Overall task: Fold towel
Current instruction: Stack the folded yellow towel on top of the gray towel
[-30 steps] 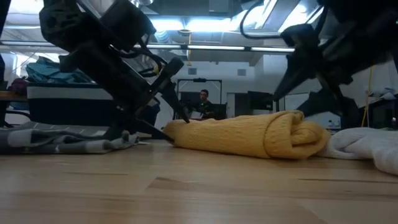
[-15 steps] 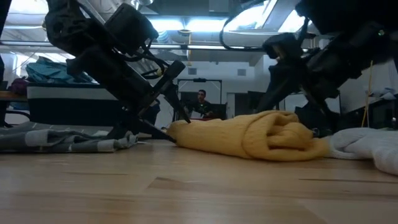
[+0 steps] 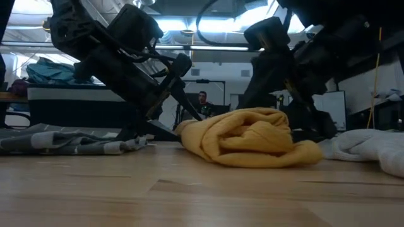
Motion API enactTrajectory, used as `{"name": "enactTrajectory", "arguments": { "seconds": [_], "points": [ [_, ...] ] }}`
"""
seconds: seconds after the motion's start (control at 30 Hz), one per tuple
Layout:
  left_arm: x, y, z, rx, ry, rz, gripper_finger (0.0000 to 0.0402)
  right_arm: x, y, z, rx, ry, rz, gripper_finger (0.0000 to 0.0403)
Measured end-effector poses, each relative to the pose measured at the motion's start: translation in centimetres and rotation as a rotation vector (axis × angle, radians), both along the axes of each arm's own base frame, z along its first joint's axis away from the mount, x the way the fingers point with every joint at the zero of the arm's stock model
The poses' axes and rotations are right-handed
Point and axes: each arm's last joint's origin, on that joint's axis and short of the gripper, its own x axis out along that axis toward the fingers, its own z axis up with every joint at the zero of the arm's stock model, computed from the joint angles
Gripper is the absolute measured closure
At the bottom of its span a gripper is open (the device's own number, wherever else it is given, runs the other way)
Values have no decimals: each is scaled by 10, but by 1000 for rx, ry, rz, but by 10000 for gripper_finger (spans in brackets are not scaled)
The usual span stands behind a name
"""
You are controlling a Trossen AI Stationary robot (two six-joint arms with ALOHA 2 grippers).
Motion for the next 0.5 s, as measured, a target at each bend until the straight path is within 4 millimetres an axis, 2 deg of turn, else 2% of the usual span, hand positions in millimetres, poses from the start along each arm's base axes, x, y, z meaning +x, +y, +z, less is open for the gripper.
{"name": "enactTrajectory", "arguments": {
  "seconds": [0.17, 0.27, 0.37, 0.5],
  "points": [
    [0, 0, 0, 39, 8, -34, 204, 5, 2, -1, 1, -2, 3, 178],
    [0, 0, -1, 92, 18, -70, 224, 4, 1, -1, 0, 0, 3, 178],
    [0, -1, -1, 141, 25, -103, 267, 5, 1, -1, -22, -6, 20, 178],
    [0, -1, 0, 168, 22, -120, 348, 7, 2, 2, -74, -53, 64, 178]
  ]
}}
